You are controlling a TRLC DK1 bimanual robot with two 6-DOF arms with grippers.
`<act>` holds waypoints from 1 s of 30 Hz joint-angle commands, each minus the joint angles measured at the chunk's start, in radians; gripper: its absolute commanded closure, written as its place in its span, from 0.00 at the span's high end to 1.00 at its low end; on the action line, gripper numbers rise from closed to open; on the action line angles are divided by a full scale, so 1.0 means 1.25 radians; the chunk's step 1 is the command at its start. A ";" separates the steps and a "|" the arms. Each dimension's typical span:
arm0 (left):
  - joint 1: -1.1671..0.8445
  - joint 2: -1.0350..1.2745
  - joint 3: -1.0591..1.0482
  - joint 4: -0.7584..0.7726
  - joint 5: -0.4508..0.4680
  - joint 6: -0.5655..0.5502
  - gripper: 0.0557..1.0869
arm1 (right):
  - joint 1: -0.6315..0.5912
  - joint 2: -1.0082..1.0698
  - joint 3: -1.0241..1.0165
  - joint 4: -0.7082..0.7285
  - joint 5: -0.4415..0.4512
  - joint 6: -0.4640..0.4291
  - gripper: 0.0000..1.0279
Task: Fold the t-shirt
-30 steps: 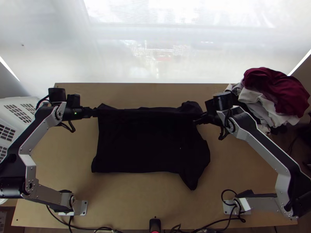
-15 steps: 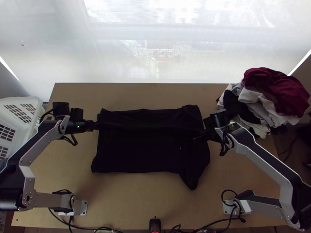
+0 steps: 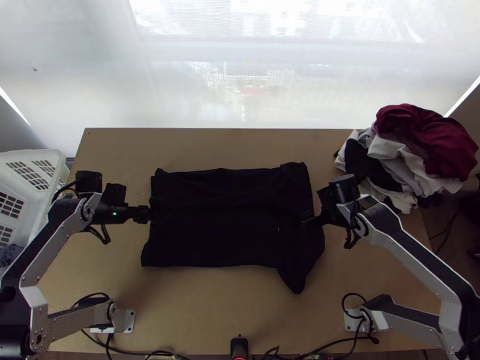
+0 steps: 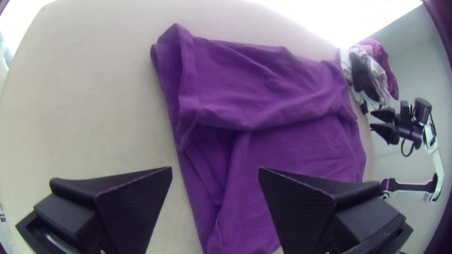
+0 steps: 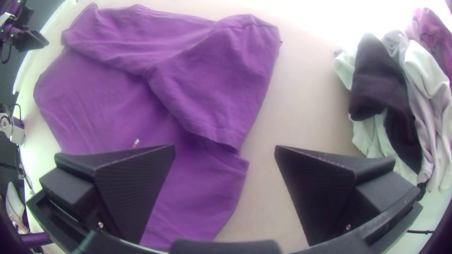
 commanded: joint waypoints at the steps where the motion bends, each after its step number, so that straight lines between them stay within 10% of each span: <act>1: 0.046 -0.101 -0.045 -0.215 0.002 0.154 0.88 | -0.009 -0.067 0.029 -0.089 -0.019 0.002 0.96; 23: -0.016 -0.084 -0.178 -0.186 0.005 0.185 0.80 | 0.099 -0.170 0.021 -0.264 -0.100 -0.012 0.95; 30: -0.018 -0.063 -0.178 -0.167 0.017 0.176 0.37 | 0.195 -0.165 -0.016 -0.295 -0.102 -0.070 0.93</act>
